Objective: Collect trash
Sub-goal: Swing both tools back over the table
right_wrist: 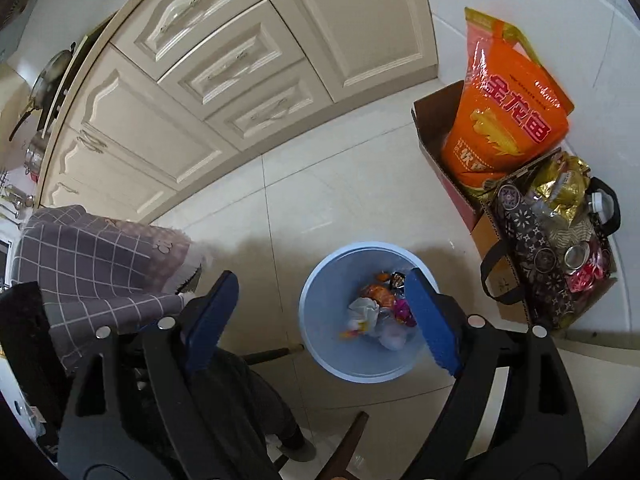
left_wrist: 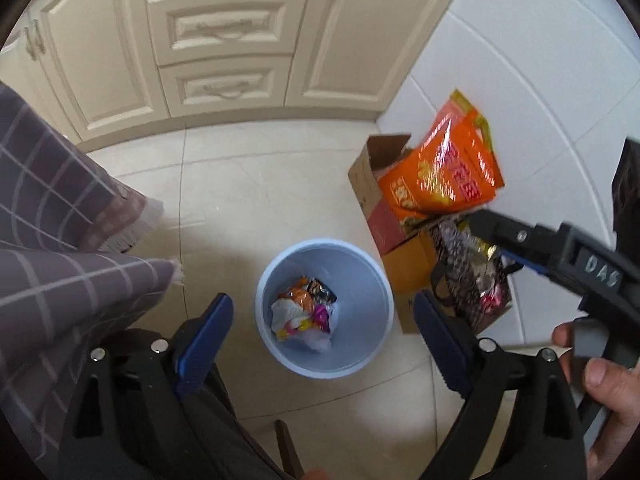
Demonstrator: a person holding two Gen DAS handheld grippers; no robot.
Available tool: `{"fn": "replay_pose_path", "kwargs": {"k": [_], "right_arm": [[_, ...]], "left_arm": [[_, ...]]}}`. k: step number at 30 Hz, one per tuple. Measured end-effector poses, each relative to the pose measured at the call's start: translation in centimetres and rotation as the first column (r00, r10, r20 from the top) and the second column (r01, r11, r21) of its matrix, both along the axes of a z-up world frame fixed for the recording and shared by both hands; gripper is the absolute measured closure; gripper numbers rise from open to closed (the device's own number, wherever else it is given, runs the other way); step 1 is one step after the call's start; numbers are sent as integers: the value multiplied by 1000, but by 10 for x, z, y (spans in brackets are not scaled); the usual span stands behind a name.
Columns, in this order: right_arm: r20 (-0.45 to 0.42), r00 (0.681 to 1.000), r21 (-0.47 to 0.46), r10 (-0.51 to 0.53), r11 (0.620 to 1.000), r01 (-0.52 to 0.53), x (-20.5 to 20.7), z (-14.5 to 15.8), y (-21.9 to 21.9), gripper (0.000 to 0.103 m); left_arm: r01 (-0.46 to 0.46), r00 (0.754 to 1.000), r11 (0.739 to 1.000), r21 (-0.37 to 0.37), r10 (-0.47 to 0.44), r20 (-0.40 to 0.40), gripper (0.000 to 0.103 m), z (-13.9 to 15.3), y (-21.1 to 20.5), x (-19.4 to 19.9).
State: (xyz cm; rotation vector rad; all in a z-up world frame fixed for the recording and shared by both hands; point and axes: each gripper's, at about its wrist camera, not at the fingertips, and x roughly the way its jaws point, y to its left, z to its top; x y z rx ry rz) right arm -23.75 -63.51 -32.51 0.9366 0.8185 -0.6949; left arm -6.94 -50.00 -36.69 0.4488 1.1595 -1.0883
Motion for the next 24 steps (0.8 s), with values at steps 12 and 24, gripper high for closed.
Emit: {"fn": "replay_pose_path", "kwargs": {"k": [12,24], "right_arm": [[62,997,-99,39,995,-33,19,60,21,7],[174,969,-236,173,963,-130,65,145,59,7]], "left_arm": [[-42,991,979,-198,66,119,11,107,37,0],[-81,947,915,-394,194,256,10,210,107,3]]}}
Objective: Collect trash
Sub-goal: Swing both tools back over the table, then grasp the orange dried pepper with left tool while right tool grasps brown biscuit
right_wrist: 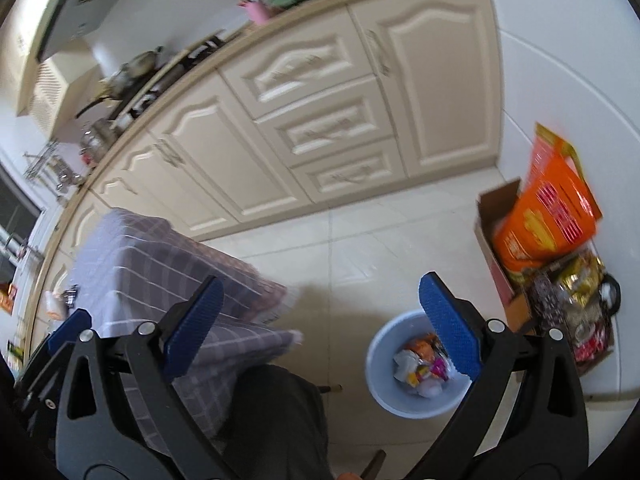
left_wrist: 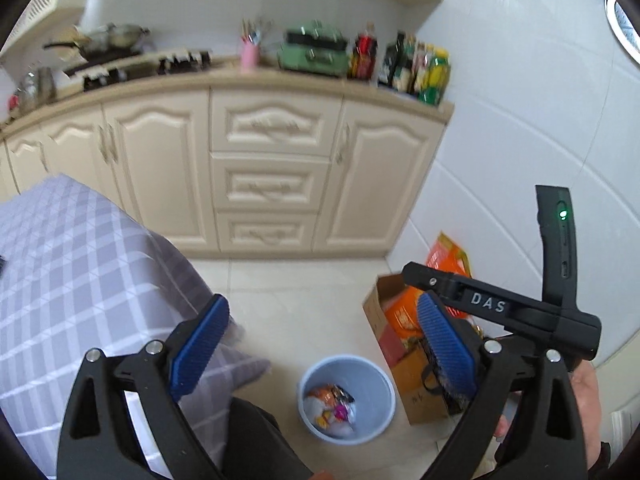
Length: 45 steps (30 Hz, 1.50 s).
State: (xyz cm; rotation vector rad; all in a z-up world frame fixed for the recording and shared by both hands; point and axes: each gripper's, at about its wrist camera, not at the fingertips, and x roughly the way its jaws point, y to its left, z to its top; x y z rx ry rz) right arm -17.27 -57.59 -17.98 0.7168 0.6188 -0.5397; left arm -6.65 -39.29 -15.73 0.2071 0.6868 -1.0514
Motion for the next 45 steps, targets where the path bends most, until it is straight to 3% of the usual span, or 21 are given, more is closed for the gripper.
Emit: {"fn": "replay_pose_path", "kwargs": {"k": [10,18,28,38,41,45], "right_arm": [[90,985,-78,149,987,-143,55,56,52,7],[123,951,-117,285,956,-271,102,84,105,7],[118,882,-168,457,884,-435,160,103,175,7],[27,788,-190,614,777,-599,224,93,252,7],[-11,760,-190,650,745,-640,240,83,272,7],[-61,719,-186,692,700,-690,262,70,296,7]], "left_arm": [[-143,983,986,-80,151,101,9,51,69,24],[-300,939,945,-133,317,136,9,73,140,53],[-503,840,850,-157,524,141,9,78,237,91],[-708,697,704,-54,709,106,10,44,338,148],[-737,672,676,-15,734,100,9,31,354,162],[-747,664,664,32,743,83,9,17,369,183]]}}
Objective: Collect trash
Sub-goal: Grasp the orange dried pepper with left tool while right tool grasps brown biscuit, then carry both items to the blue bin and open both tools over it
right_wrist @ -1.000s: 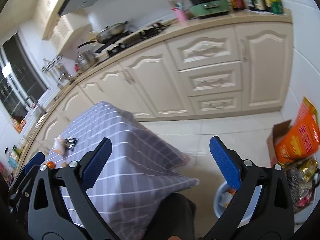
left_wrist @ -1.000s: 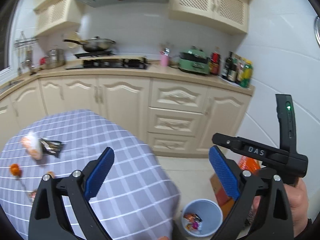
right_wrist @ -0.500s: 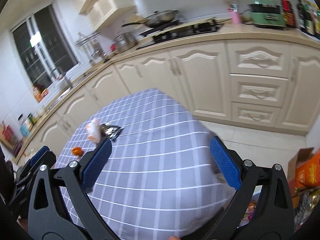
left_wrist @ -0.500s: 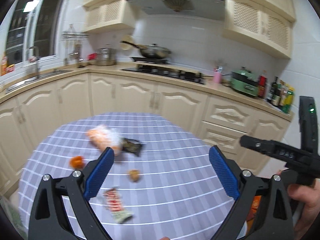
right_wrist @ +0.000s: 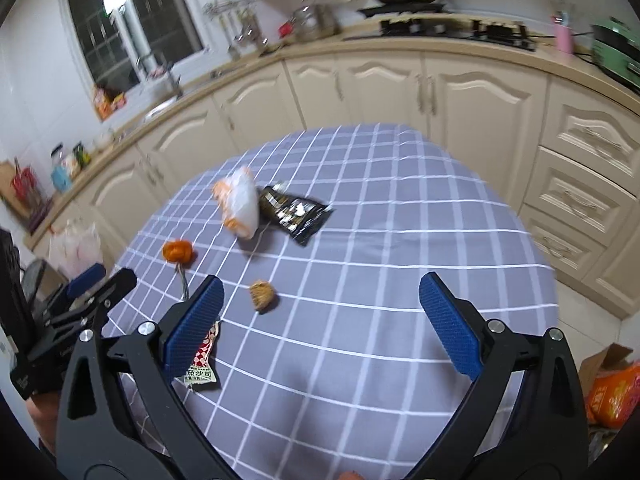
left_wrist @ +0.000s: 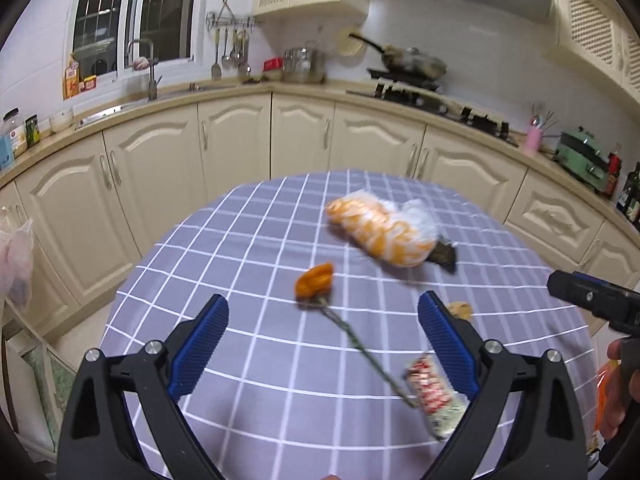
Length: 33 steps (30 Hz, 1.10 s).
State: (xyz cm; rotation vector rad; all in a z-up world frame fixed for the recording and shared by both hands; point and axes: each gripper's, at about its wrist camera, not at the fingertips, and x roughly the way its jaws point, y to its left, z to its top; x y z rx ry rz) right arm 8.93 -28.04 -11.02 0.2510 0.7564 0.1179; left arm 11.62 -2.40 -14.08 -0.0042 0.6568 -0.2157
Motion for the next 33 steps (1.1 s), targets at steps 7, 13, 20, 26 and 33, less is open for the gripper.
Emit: {"fn": "replay_pose_path", "kwargs": {"k": [7,13,20,26,33], "right_arm": [[-71,993,-23,99,995,-101,29,-26,33,32],[-112,980,-52,166,984,-173,46,-42,54,49],[-102,982,-87,161,982,-170,42,-48,57,80],[-44,992,-39,114,992,-116,16,-35,29,80],[27,999,-1,42,999,-42,-19,-9,-8,80]], "left_arm": [[14,996,998,69,-8,-89,9,-24,-7,40],[36,987,994,105,-19,-160,10,-39,-12,69],[93,973,992,80,-73,-220,75,-48,-17,82],[114,980,993,42,-106,-169,76,-36,-22,56],[100,994,995,28,-98,-54,77,0,-23,17]]}}
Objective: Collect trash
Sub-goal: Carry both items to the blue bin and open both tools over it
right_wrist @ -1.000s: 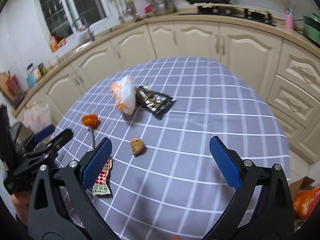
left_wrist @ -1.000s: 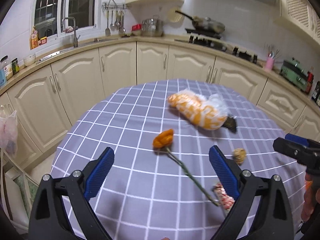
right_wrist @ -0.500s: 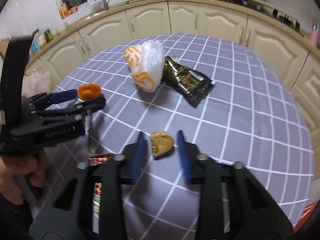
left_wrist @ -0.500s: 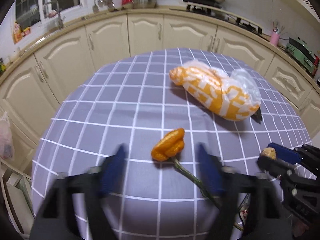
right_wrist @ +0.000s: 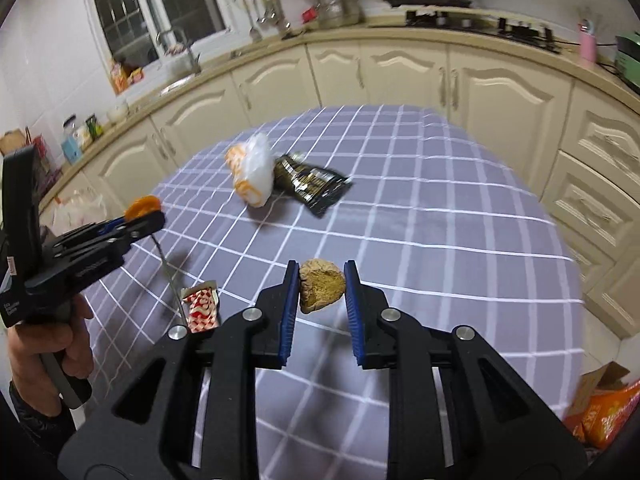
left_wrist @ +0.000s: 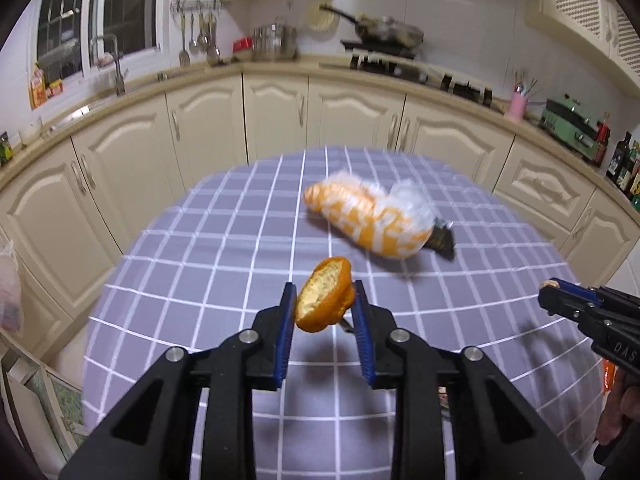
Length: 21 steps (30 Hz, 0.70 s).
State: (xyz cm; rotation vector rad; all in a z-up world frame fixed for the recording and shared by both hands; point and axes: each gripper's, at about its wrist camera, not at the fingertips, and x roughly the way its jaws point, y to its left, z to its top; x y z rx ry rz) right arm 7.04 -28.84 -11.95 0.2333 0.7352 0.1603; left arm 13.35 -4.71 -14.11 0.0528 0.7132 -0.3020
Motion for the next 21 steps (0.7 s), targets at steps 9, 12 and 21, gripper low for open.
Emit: {"fn": "replay_pose_path", "kwargs": {"k": [9,12,21], "right_arm": [[92,992,39,-88,996,85,-42,32,-43,80],[120,985,48,-125,992,120,-59,41,-58,80],[176,947,66,-270,963,262,-115,59,-118,80]], "left_arm": [[62,991,998,-17,-60,123,77,52,-19,-37],[111,983,993,-32,-105,153,77,63,-35,-53],[294,943,953,-68,-278,185,77,73,-112,-96]]}}
